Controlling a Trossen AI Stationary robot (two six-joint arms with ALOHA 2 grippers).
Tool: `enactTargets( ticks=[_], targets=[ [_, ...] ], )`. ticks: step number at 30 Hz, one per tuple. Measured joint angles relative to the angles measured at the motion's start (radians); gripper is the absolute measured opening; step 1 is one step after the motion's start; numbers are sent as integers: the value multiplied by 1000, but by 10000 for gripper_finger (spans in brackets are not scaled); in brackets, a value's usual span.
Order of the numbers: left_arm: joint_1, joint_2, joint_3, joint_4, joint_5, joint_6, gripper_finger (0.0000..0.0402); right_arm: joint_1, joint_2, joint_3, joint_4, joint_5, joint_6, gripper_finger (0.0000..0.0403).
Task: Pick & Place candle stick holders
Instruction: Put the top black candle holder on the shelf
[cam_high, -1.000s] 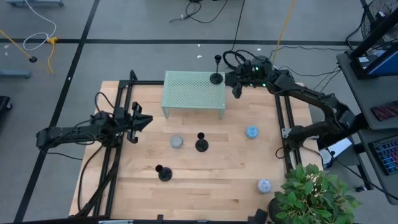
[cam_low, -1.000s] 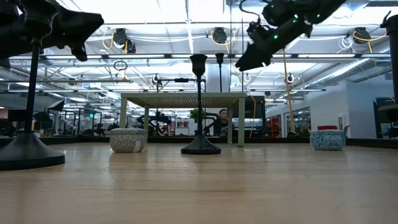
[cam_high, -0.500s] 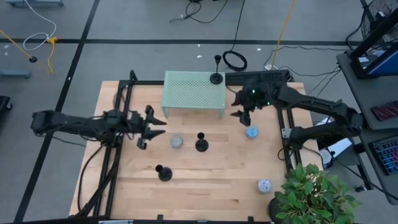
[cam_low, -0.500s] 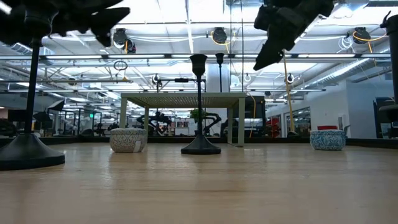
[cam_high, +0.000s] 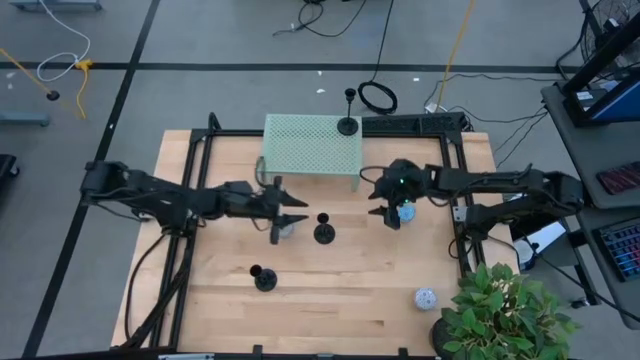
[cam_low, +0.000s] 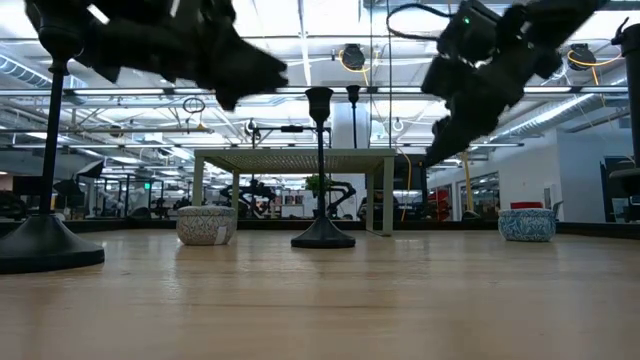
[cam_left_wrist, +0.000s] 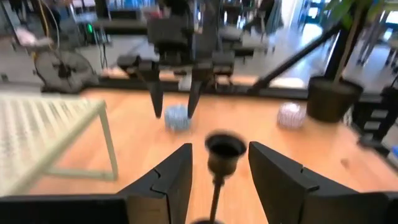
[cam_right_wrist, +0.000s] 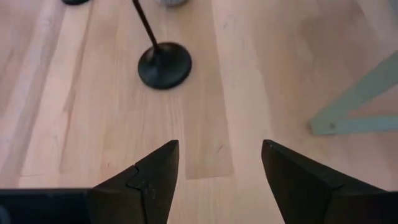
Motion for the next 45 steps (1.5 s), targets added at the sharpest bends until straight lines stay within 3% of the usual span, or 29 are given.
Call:
enactTargets(
  ticks=[6,13,17,22,29,34,39,45],
  targets=[
    [16,162,59,0,5,19,163,28,0,-180,375,0,89,221],
    [15,306,128,0,104,45,163,40,0,-306,734,0,154,219],
    [15,352,161,-1,108,99,163,39,0,-363,896,0,171,217],
    [15,367,175,-6,99,162,144,39,0,-390,939,1,171,217],
    [15,367,174,21,110,220,21,39,0,-401,939,1,168,215],
    [0,319,185,102,122,121,22,39,0,-401,940,1,168,214],
    [-33,208,256,-38,151,86,14,39,0,-401,943,1,167,214],
    [-9,80,450,-419,-29,134,23,39,0,-401,943,3,191,212]
  ],
)
